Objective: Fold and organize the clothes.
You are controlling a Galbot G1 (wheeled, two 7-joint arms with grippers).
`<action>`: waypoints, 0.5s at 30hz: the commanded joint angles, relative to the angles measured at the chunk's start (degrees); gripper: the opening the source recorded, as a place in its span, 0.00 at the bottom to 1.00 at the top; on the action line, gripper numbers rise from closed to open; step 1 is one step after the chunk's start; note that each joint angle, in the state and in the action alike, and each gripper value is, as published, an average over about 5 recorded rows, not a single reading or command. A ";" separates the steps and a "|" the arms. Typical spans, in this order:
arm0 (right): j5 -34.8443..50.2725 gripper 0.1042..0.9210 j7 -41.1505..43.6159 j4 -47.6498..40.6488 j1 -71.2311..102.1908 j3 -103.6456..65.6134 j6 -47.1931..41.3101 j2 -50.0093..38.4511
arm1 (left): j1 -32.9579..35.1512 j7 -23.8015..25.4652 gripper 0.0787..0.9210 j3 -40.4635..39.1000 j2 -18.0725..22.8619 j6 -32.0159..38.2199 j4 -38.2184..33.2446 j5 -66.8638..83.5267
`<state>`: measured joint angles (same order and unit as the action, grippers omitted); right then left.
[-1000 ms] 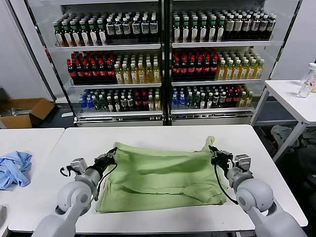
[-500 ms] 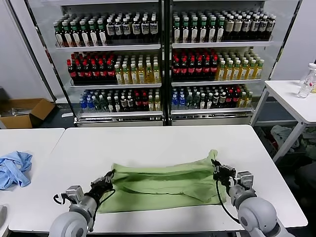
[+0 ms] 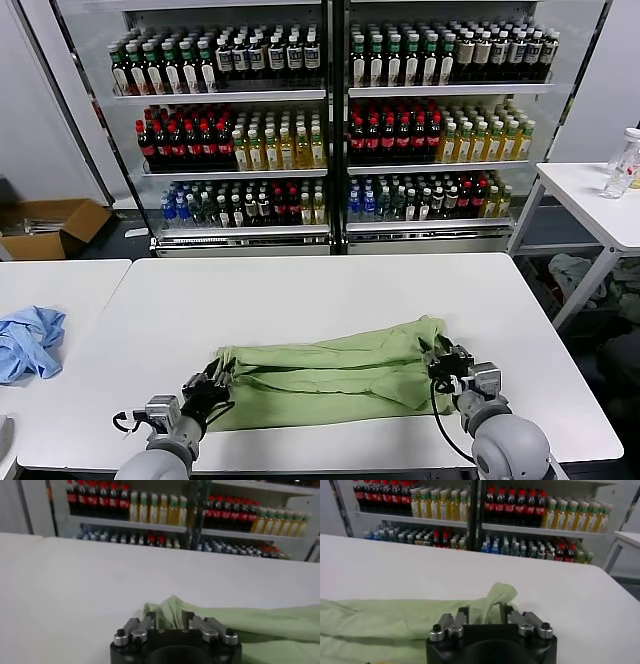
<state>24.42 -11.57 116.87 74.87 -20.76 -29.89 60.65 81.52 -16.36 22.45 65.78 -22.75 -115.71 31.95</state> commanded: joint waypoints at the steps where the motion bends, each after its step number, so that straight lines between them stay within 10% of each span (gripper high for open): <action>1: -6.32 0.58 0.87 3.69 4.60 0.28 1.71 0.96 | 0.74 -5.68 0.42 0.06 4.58 3.05 -1.35 -8.34; 15: -6.79 0.88 1.39 3.56 5.56 0.90 2.22 1.47 | -0.82 -2.40 0.86 -2.02 6.38 -0.70 4.52 -7.88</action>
<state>19.15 -10.37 119.53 78.97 -19.92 -28.19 61.94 80.84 -18.95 20.97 70.63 -22.73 -113.19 26.17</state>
